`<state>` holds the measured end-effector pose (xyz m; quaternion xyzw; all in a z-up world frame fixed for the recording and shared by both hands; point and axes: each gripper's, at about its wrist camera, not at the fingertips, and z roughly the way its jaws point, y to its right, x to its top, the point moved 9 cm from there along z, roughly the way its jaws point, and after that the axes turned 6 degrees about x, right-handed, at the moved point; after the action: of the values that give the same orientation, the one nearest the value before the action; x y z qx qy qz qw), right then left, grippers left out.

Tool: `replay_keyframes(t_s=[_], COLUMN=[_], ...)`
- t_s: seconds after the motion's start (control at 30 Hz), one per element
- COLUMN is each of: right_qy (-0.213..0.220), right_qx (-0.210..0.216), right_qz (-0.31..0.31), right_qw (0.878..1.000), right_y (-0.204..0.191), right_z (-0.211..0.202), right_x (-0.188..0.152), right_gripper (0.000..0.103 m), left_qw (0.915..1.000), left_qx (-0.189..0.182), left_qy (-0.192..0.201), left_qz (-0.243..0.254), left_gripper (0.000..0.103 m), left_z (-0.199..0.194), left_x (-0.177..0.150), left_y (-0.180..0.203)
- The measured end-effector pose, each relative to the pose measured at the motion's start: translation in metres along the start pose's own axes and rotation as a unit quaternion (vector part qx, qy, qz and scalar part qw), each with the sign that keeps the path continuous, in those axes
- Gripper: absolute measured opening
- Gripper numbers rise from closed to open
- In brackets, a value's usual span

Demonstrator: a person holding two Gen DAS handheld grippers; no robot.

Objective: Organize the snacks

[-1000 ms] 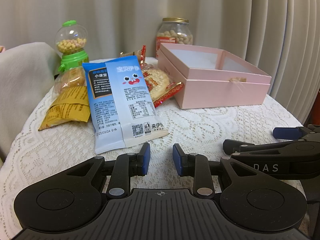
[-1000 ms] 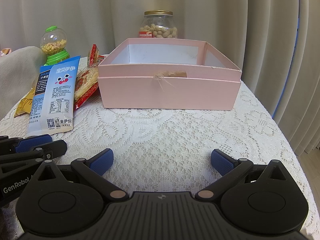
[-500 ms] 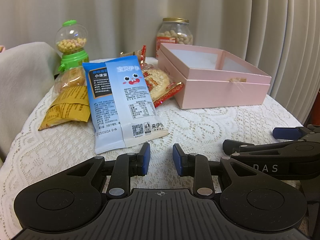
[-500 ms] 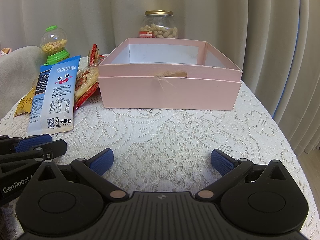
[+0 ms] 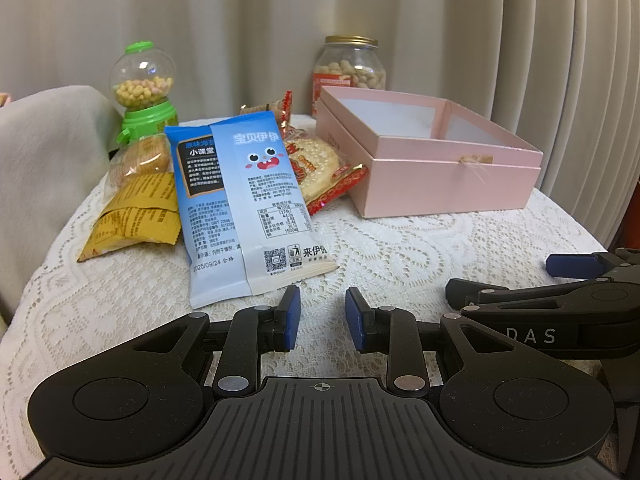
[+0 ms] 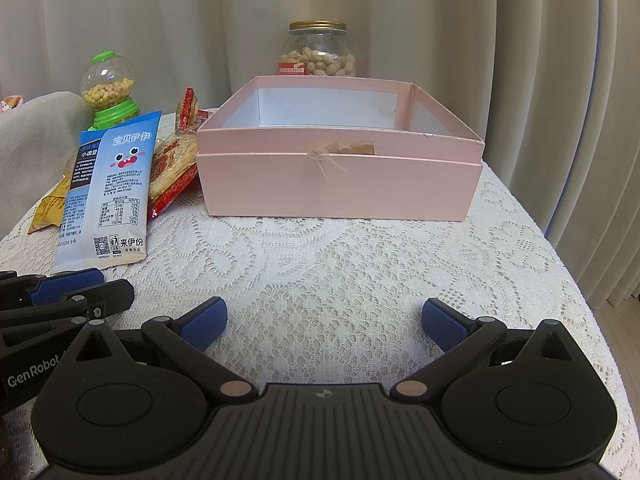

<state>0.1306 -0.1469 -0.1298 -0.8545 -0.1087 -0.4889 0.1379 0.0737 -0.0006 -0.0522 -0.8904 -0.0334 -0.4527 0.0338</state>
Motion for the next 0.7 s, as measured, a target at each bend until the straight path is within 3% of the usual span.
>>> replay_keyframes(t_s=[0.27, 0.4, 0.47, 0.57, 0.7], right_qy=[-0.003, -0.051, -0.079, -0.085, -0.09], right_qx=[0.002, 0.008, 0.004, 0.004, 0.005], right_qz=[0.001, 0.01, 0.011, 0.004, -0.009], right_qw=[1.0, 0.999, 0.997, 0.996, 0.996], right_y=[-0.001, 0.0, 0.0, -0.002, -0.005], right_z=[-0.001, 0.003, 0.005, 0.008, 0.011], right_x=[0.0, 0.004, 0.005, 0.006, 0.01], right_gripper=[0.103, 0.103, 0.103, 0.103, 0.103], left_qw=[1.0, 0.999, 0.9986, 0.999, 0.9954], left_qx=[-0.003, -0.037, -0.04, -0.021, -0.028], left_qy=[0.001, -0.018, -0.018, 0.003, -0.017], left_qz=[-0.001, -0.019, -0.029, -0.039, -0.09], left_gripper=[0.03, 0.029, 0.029, 0.029, 0.028], left_z=[-0.001, -0.001, -0.006, -0.016, -0.011], left_x=[0.0, 0.005, 0.015, 0.036, 0.054], left_y=[-0.001, -0.012, -0.025, -0.054, -0.094])
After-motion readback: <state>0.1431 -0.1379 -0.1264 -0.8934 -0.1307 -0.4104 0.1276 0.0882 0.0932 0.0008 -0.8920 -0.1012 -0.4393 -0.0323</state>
